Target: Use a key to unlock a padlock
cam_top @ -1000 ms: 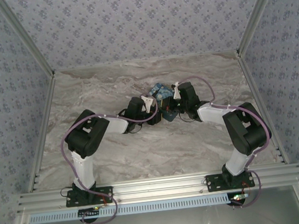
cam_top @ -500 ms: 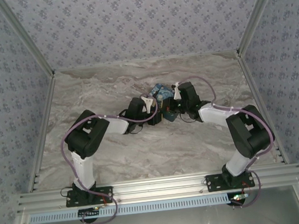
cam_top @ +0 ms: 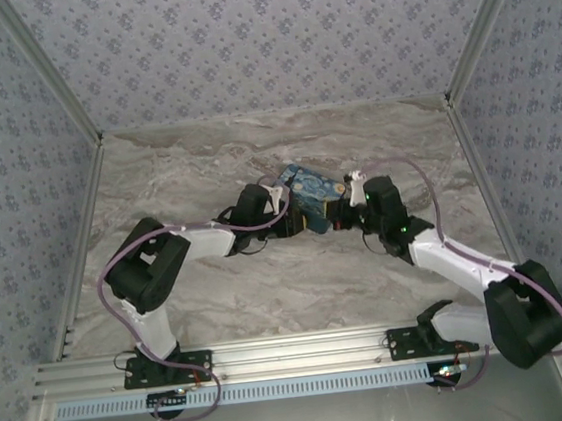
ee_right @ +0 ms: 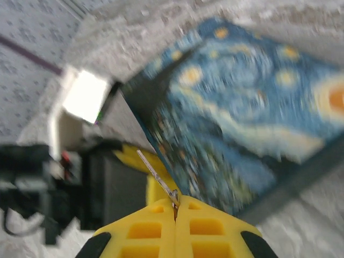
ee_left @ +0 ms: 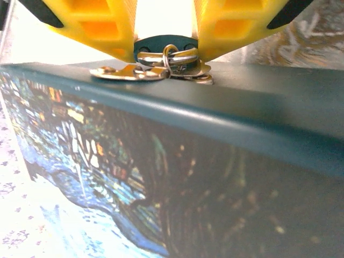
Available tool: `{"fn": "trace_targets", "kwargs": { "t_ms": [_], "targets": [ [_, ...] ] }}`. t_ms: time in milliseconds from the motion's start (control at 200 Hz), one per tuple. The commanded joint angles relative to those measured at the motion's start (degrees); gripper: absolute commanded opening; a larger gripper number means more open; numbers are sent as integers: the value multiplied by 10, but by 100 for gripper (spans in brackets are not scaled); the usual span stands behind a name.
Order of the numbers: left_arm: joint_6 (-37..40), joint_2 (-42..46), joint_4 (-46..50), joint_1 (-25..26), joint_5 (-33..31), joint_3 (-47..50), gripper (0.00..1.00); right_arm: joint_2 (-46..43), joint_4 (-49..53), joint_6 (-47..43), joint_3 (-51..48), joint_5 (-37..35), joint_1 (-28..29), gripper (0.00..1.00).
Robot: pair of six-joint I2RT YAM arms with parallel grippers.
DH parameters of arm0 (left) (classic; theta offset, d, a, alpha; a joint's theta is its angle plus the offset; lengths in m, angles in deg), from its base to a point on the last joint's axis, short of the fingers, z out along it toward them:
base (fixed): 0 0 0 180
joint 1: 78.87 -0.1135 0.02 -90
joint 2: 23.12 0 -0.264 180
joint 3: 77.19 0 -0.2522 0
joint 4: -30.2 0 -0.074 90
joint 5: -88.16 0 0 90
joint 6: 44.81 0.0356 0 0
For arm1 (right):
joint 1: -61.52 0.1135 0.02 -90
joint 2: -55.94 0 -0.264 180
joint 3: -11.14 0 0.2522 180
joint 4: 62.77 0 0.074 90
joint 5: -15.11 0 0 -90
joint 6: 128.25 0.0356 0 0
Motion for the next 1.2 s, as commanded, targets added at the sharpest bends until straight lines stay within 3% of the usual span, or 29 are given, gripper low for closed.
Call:
{"fn": "trace_targets", "kwargs": {
  "t_ms": [0,325,844,1199],
  "targets": [
    [-51,28,13,12,25,-12,23,-40,9,1,-46,-59,25,0],
    [-164,24,-26,24,41,-16,22,-28,-47,45,-105,-189,116,0],
    [-250,35,-72,34,15,6,18,35,-98,50,-112,-234,152,0],
    [-258,35,-67,40,10,1,18,58,-123,54,-108,-247,152,0]
  ]
}}
